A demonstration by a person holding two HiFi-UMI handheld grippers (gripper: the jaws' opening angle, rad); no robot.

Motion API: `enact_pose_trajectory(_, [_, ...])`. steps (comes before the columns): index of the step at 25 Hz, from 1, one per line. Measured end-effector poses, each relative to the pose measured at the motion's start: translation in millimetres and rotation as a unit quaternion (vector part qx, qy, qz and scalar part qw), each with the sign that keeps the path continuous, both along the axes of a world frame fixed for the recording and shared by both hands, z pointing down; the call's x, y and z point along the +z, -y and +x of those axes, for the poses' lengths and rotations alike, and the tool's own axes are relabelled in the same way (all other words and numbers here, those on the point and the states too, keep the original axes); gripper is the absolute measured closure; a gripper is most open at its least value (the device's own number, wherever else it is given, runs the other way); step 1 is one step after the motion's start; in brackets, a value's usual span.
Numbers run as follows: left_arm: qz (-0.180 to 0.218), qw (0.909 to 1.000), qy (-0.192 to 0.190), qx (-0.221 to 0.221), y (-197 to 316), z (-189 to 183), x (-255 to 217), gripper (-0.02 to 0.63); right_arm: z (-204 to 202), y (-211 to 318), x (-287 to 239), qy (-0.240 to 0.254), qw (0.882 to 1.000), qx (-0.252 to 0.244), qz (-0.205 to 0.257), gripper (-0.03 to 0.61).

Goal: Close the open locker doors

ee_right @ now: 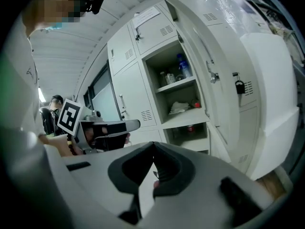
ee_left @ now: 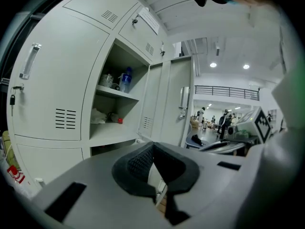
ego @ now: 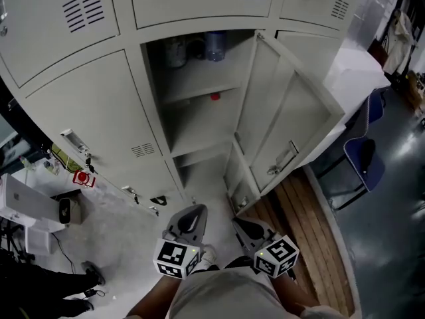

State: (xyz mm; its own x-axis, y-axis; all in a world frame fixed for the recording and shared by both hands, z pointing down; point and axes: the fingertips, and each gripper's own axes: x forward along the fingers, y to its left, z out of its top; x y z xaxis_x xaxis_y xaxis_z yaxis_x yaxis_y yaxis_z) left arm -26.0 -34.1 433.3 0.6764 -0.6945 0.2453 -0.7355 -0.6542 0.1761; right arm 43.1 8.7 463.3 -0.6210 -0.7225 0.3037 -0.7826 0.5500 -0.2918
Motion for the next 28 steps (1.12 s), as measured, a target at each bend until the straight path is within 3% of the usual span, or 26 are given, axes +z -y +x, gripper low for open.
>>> enact_pose_trajectory(11, [-0.004, 0.9998, 0.001, 0.020, 11, 42, -5, 0.600, 81, 20, 3, -0.005, 0.998, 0.061, -0.010, 0.552])
enact_pose_trajectory(28, [-0.008, 0.9999, 0.000, 0.009, 32, 91, -5, 0.600, 159, 59, -7, -0.035, 0.997, 0.068, 0.006, 0.552])
